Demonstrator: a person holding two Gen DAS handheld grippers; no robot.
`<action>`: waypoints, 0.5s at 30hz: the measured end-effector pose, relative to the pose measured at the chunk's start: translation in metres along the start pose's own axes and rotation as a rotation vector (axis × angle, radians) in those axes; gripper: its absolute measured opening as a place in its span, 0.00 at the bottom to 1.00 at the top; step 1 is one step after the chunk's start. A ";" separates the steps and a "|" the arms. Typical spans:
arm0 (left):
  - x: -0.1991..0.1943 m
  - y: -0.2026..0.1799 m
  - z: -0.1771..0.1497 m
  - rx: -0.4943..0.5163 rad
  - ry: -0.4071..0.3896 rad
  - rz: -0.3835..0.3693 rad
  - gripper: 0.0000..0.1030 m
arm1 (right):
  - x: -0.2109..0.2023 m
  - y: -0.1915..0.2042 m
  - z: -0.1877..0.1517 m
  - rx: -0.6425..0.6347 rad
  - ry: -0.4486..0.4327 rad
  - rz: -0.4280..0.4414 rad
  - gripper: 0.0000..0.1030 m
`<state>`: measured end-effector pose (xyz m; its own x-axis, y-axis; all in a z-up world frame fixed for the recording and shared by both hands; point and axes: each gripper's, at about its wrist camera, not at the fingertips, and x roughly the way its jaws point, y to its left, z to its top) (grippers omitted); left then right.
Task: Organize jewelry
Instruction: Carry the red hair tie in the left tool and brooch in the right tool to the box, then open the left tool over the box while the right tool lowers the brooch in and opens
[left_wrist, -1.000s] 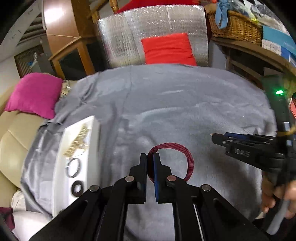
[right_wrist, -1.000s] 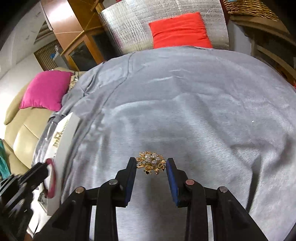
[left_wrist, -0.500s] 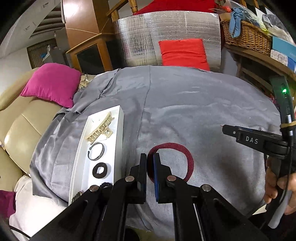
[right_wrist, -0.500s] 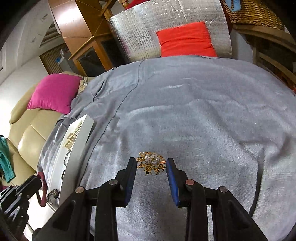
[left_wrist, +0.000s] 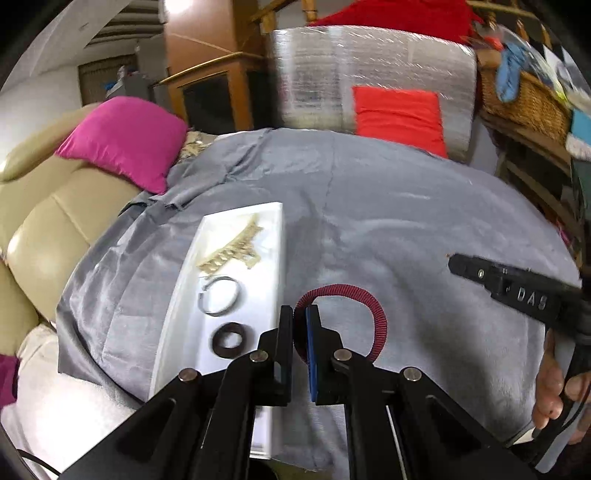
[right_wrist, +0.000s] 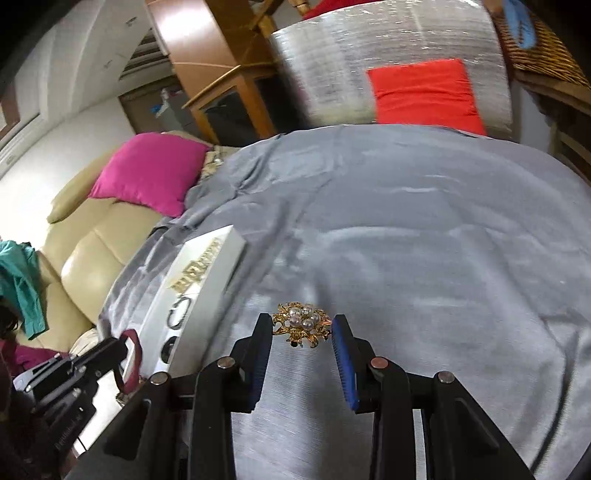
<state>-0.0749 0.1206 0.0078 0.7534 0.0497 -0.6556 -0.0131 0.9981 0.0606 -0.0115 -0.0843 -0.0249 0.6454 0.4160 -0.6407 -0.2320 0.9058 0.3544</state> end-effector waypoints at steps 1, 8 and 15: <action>-0.002 0.011 0.002 -0.021 -0.007 0.002 0.06 | 0.002 0.006 0.001 -0.006 0.003 0.009 0.35; 0.017 0.103 0.005 -0.188 0.011 0.065 0.06 | 0.024 0.074 0.031 -0.093 0.028 0.098 0.35; 0.066 0.143 -0.011 -0.270 0.125 0.037 0.06 | 0.089 0.147 0.051 -0.167 0.199 0.174 0.35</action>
<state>-0.0348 0.2666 -0.0349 0.6628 0.0736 -0.7451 -0.2258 0.9685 -0.1052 0.0488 0.0815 0.0052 0.4340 0.5585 -0.7069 -0.4534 0.8135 0.3643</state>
